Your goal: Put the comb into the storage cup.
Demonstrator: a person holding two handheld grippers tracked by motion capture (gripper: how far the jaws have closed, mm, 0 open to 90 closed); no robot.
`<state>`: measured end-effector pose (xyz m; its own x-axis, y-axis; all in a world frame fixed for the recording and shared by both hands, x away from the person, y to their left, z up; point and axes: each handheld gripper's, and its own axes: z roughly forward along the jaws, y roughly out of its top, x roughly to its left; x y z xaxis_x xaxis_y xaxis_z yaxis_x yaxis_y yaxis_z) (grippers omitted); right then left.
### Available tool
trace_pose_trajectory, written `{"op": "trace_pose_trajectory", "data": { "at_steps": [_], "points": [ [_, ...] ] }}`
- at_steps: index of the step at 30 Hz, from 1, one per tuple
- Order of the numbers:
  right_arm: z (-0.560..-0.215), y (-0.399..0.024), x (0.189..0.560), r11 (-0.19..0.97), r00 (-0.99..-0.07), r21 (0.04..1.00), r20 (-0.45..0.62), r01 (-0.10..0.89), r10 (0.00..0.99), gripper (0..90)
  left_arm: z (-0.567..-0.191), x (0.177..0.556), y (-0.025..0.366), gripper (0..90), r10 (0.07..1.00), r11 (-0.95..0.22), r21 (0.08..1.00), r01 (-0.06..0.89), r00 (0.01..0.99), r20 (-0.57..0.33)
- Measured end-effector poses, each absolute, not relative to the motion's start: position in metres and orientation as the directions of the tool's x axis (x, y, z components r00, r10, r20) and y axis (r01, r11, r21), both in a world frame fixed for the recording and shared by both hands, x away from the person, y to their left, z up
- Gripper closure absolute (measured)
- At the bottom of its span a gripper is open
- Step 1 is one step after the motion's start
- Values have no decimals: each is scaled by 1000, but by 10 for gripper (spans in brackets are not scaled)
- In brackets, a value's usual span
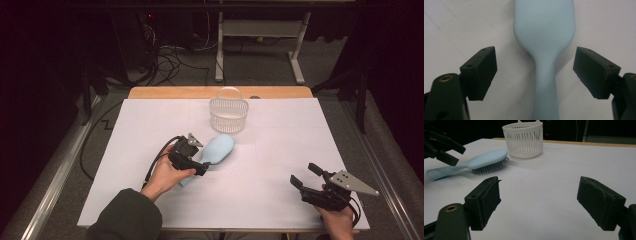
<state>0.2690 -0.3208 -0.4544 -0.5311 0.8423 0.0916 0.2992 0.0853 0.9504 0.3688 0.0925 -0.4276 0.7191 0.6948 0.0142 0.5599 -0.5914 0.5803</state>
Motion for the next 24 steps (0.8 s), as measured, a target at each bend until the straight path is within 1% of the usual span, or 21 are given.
{"op": "trace_pose_trajectory", "data": {
  "at_steps": [12,24],
  "points": [
    [-454,-320,269,86,-536,950,94,300,839,191,-435,375,85,206,697,-623,509,594,717,16],
    [-454,-320,269,88,-539,949,95,303,837,189,-441,377,80,235,693,-636,478,606,721,7]
  ]
}}
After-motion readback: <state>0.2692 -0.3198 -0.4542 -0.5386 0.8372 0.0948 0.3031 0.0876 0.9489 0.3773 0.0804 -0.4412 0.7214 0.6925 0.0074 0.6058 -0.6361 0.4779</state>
